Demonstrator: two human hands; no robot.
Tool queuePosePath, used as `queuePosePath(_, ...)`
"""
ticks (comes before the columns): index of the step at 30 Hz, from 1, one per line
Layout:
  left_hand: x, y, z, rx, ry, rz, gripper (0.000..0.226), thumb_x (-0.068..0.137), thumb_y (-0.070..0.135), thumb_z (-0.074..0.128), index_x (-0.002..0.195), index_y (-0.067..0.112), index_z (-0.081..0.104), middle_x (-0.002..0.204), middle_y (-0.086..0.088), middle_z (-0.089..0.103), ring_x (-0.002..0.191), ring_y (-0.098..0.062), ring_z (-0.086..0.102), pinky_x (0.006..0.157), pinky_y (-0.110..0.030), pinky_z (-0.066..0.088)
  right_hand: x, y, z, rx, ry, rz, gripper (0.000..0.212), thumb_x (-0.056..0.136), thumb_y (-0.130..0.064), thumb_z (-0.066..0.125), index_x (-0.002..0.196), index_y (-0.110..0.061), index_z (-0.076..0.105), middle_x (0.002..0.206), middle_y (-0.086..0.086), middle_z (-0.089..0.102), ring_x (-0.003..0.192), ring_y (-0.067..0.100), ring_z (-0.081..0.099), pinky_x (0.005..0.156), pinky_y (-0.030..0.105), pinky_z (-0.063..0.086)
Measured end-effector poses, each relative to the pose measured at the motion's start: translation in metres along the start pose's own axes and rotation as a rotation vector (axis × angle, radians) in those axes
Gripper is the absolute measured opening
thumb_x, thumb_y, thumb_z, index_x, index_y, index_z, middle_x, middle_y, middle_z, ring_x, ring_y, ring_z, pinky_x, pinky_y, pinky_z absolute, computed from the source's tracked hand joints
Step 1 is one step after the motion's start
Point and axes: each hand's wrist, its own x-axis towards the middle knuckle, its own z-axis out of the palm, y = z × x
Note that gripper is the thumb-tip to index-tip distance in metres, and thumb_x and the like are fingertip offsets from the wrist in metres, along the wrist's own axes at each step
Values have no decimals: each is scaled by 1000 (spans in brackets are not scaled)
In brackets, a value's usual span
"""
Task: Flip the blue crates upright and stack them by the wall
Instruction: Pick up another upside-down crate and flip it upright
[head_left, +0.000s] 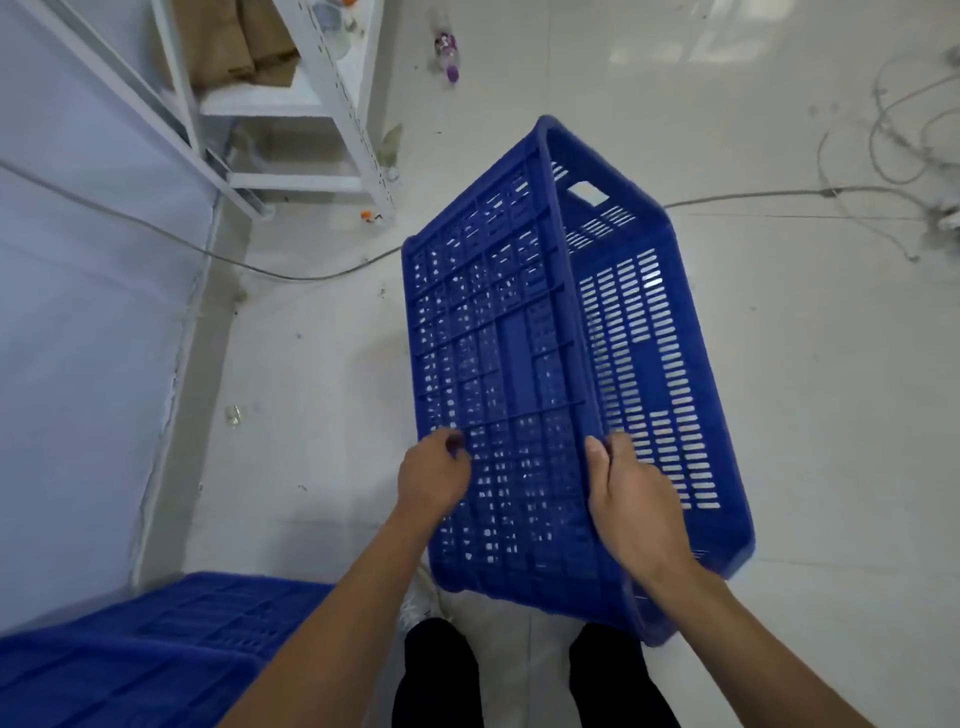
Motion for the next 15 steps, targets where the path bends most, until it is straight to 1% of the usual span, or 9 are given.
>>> queuePosePath(1, -1, 1, -2, -32, 17, 41, 25, 94, 18, 56, 116, 16, 68, 113, -1, 71, 97, -18, 66, 85, -26, 53, -1, -9, 6, -29, -20, -23, 49, 95, -53, 12, 98, -17, 45, 62, 3, 61, 56, 27, 59, 55, 39, 49)
queuePosePath(2, -2, 3, -5, -77, 36, 75, 22, 94, 18, 57, 112, 17, 70, 109, 0, 72, 93, -13, 66, 80, -20, 53, -2, -19, 14, -51, -37, -38, 49, 95, -53, 11, 98, -17, 44, 59, 1, 59, 54, 25, 59, 54, 39, 49)
queuePosePath(3, -3, 5, -8, -127, 58, 100, 18, 94, 19, 58, 107, 19, 71, 104, 3, 73, 87, -8, 65, 75, -15, 51, -3, -29, 22, -69, -47, -47, 48, 96, -52, 11, 97, -17, 44, 57, -1, 57, 52, 24, 58, 51, 37, 46)
queuePosePath(4, -3, 7, -12, -187, 85, 118, 16, 94, 21, 58, 102, 20, 71, 97, 5, 73, 82, -5, 65, 72, -14, 50, -4, -38, 31, -89, -55, -57, 46, 97, -51, 13, 97, -17, 44, 54, -4, 54, 50, 23, 57, 48, 35, 43)
queuePosePath(7, -2, 16, -21, -364, 116, 140, 21, 94, 38, 58, 91, 21, 70, 83, 10, 70, 75, -2, 65, 70, -21, 52, -5, -63, 56, -169, -81, -100, 39, 101, -47, 20, 99, -16, 45, 50, -7, 44, 44, 23, 54, 42, 31, 32)
queuePosePath(9, 1, 15, -26, -418, 136, 85, 31, 94, 47, 55, 86, 20, 68, 77, 9, 69, 71, -2, 64, 65, -19, 48, -6, -77, 73, -217, -115, -132, 36, 103, -45, 22, 100, -16, 44, 50, -6, 43, 42, 21, 49, 40, 30, 30)
queuePosePath(11, 4, 7, -30, -437, 175, -4, 39, 94, 53, 51, 83, 18, 66, 75, 9, 68, 67, -2, 62, 61, -19, 43, -6, -89, 87, -253, -135, -159, 35, 104, -45, 21, 101, -17, 43, 51, -6, 44, 41, 20, 45, 37, 29, 27)
queuePosePath(13, 4, -5, -33, -457, 217, -53, 42, 92, 59, 52, 83, 20, 65, 77, 10, 67, 68, 0, 61, 60, -16, 41, -6, -100, 103, -283, -165, -189, 36, 104, -44, 20, 102, -17, 43, 56, -4, 51, 44, 21, 51, 39, 29, 25)
queuePosePath(15, 4, -13, -33, -425, 246, -36, 33, 87, 55, 61, 87, 23, 63, 81, 13, 66, 73, 1, 62, 62, -14, 43, -6, -107, 118, -301, -220, -206, 33, 104, -41, 23, 105, -15, 44, 66, 1, 62, 52, 23, 56, 45, 30, 29)
